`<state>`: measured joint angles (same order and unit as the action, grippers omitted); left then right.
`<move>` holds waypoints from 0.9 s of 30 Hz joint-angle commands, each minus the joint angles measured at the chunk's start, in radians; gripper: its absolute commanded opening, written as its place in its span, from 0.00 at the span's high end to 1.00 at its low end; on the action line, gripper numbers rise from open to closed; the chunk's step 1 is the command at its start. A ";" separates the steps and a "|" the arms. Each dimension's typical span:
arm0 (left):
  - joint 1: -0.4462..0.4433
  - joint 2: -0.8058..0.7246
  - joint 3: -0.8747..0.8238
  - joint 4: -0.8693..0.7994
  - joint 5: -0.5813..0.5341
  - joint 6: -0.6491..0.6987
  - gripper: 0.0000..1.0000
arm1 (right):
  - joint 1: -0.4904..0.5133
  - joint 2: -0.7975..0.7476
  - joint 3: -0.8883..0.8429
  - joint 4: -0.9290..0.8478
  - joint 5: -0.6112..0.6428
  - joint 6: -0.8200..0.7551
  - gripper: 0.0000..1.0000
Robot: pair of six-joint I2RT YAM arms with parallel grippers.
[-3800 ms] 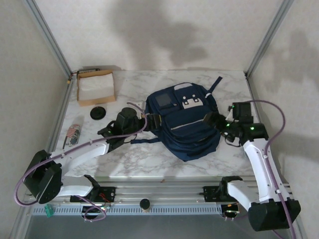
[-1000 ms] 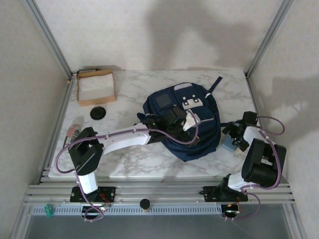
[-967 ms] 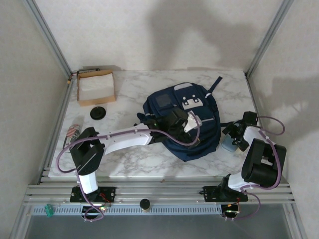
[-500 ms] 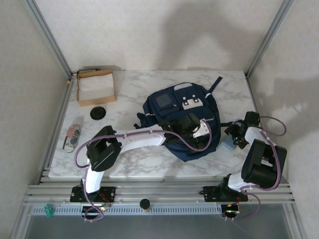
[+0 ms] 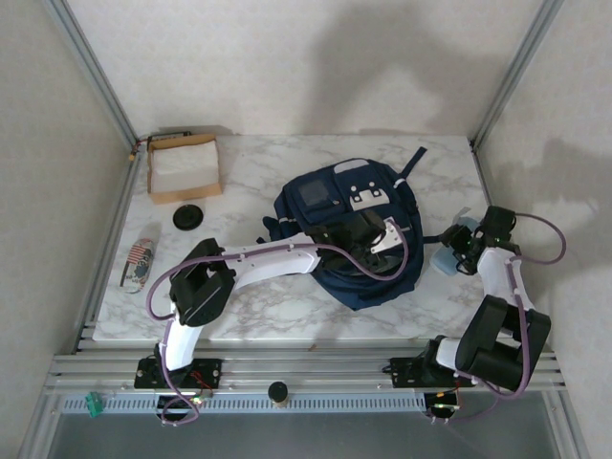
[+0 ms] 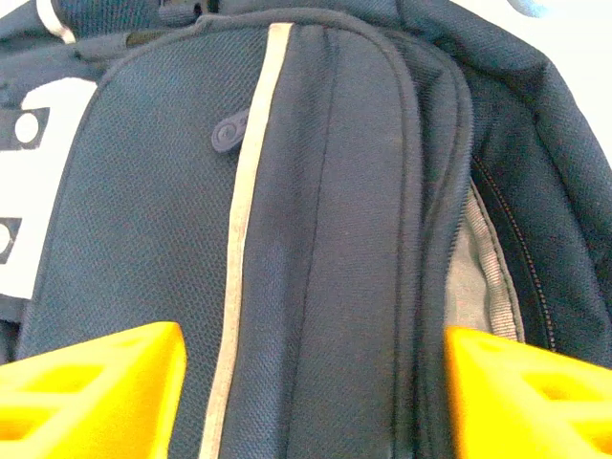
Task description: Pack the student bag
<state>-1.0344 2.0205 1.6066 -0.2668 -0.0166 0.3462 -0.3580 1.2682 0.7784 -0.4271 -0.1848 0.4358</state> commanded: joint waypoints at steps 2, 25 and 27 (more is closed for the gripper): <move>0.011 0.027 0.047 -0.043 0.011 0.002 0.45 | 0.018 -0.055 0.068 -0.053 -0.054 0.027 0.33; 0.079 -0.120 0.069 0.157 -0.160 -0.329 1.00 | 0.207 -0.209 0.149 -0.323 -0.217 0.019 0.33; 0.080 -0.130 0.072 0.167 -0.137 -0.360 1.00 | 0.248 -0.220 0.117 -0.291 -0.236 0.051 0.33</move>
<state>-0.9768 1.9476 1.6382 -0.1833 -0.0738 0.0952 -0.1513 1.0645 0.9306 -0.6964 -0.3752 0.4633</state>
